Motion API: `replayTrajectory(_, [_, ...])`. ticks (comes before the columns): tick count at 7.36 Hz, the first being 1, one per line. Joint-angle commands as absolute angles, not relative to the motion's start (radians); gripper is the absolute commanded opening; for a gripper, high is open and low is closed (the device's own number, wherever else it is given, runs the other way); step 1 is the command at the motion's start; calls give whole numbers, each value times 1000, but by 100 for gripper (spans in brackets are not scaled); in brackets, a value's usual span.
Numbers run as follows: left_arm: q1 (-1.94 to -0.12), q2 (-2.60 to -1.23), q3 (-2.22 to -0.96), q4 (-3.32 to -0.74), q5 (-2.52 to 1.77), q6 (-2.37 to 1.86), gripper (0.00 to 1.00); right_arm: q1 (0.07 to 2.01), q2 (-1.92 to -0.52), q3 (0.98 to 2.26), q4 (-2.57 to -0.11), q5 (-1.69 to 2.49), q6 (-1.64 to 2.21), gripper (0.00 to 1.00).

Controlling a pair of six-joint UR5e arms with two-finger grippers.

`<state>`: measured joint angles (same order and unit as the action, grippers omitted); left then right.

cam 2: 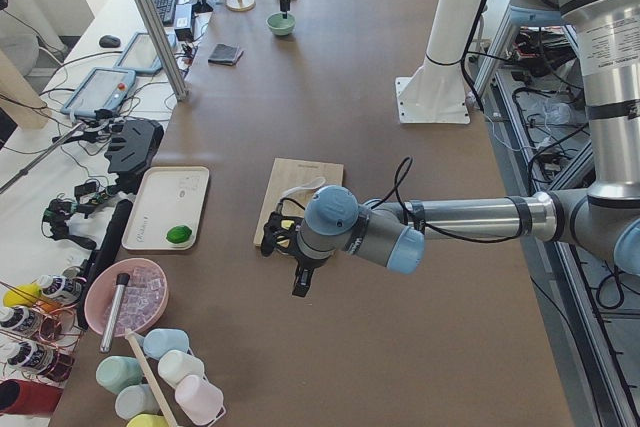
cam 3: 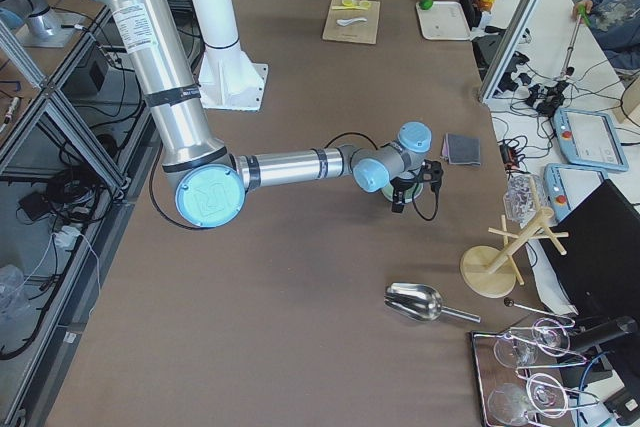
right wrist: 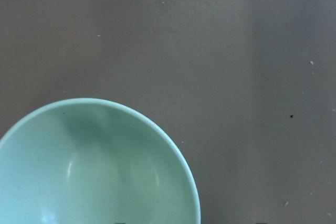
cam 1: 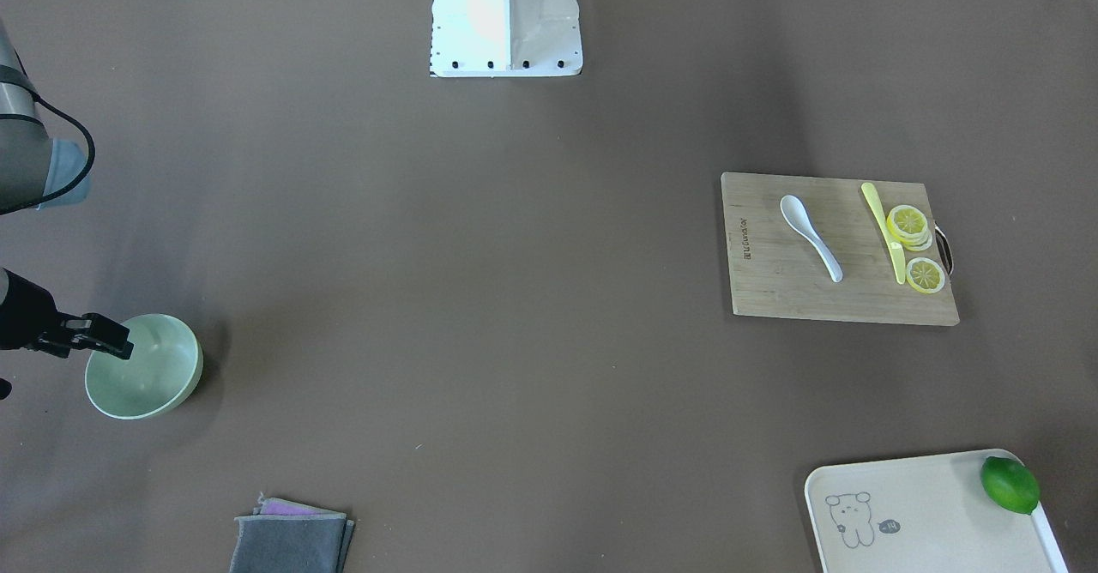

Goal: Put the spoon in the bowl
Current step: 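Move the right gripper to the pale green bowl's rim and grasp it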

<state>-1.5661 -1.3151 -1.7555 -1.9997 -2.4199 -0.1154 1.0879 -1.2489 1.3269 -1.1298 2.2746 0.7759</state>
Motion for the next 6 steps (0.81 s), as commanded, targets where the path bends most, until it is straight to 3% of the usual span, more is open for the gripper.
replayTrajectory(1, [-1563, -1319, -1753, -1996, -2428, -173, 98, 1081, -1246, 1322, -1129, 2269, 778, 0])
replayTrajectory(3, [-1542, -1357, -1761, -1996, -2451, -348, 98, 1080, -1236, 1337, -1129, 2278, 794, 0])
replayTrajectory(6, [-1357, -1475, -1758, -1996, -2439, -662, 89, 929, -1061, 1417, -1127, 2272, 1213, 0])
